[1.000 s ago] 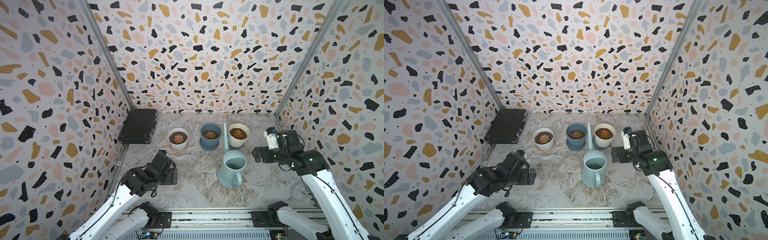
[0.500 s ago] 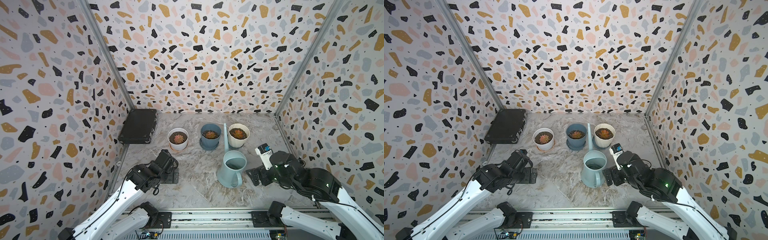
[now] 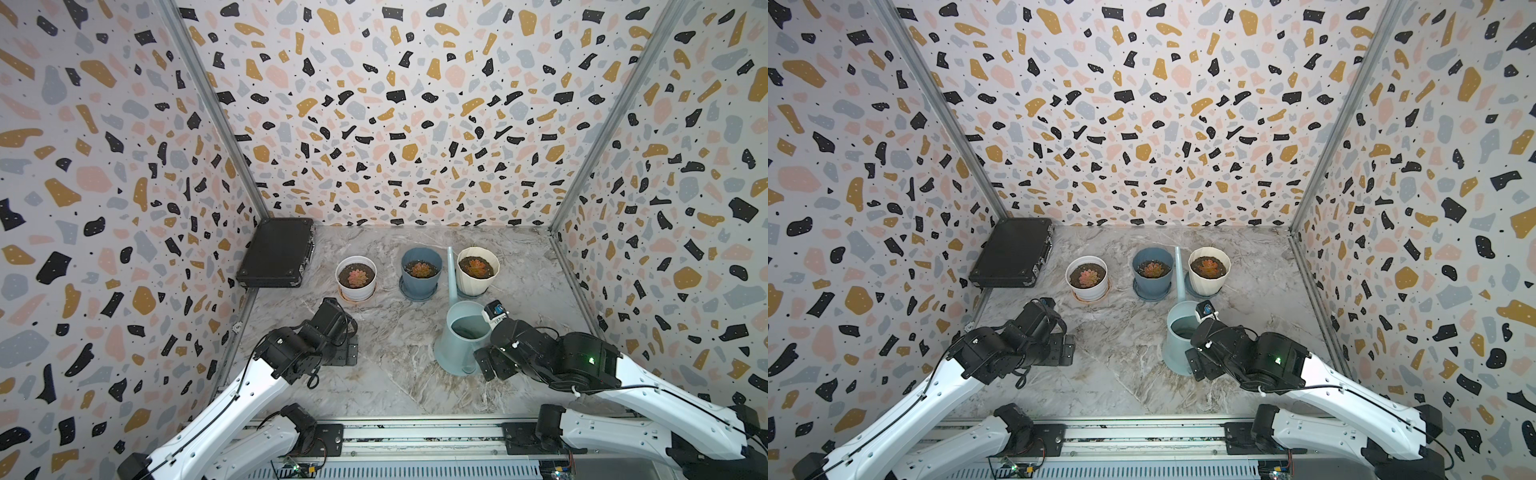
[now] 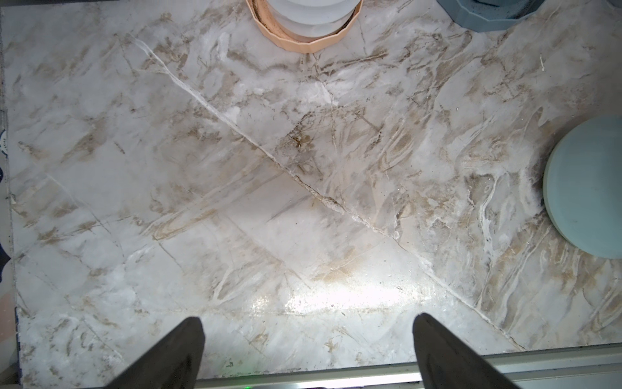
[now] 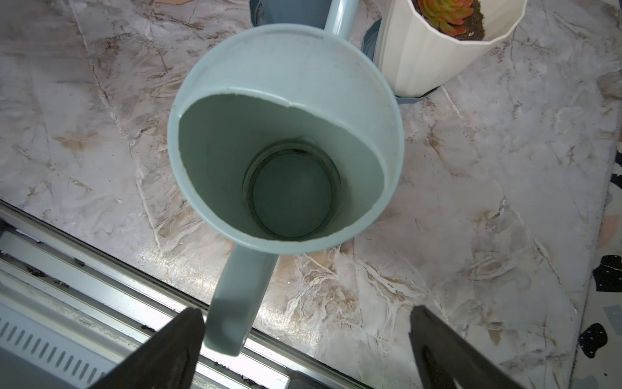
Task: Water the succulent around the soil edge
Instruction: Pick up the watering can from the center of the board.
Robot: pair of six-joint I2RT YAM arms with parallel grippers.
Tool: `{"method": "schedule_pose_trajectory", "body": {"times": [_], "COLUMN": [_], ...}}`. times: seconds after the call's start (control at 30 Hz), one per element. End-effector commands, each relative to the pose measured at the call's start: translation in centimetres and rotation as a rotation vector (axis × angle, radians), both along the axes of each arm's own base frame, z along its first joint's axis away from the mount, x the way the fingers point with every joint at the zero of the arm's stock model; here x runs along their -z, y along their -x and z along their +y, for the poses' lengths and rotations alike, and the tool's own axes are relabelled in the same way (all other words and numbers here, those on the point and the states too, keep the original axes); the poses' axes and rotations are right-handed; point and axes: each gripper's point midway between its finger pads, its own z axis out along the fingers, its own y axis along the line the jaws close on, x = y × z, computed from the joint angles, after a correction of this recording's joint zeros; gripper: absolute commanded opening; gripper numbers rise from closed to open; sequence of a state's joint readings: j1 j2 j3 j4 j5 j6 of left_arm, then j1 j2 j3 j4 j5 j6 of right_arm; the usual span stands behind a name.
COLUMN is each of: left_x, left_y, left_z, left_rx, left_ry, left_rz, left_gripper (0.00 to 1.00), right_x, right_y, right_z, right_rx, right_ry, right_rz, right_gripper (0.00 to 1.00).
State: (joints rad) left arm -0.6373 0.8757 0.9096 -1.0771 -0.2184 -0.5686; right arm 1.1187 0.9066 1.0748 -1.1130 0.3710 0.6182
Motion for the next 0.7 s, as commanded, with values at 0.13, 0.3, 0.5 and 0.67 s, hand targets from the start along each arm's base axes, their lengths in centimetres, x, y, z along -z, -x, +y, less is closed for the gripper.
{"method": "schedule_pose_trajectory", "body": {"times": [0.13,0.3,0.5,0.67], "left_x": [-0.1,0.0,0.2,0.3], "left_y": [-0.3,-0.3,-0.3,-0.3], "left_z": [-0.2,-0.3,-0.3,-0.4], "left_rx": [0.011,0.013,0.015,0.015], "left_ry": [0.0,0.001,0.003,0.002], "left_rz": [-0.018,-0.014,-0.01,-0.006], "left_gripper": [1.0,0.99,0.99,1.0], "right_x": [1.5,2.3,4.0,5.5], "right_y": [0.3,0.4,0.8,1.3], "right_z": [2.1,2.1,1.9,2.6], "right_rx": [0.005,0.03,0.07,0.057], "right_ry": [-0.035,-0.05,-0.072,-0.08], "right_rz": [0.024,0.027,0.025,0.033], "right_gripper": [1.0,0.98,0.93,0.9]}}
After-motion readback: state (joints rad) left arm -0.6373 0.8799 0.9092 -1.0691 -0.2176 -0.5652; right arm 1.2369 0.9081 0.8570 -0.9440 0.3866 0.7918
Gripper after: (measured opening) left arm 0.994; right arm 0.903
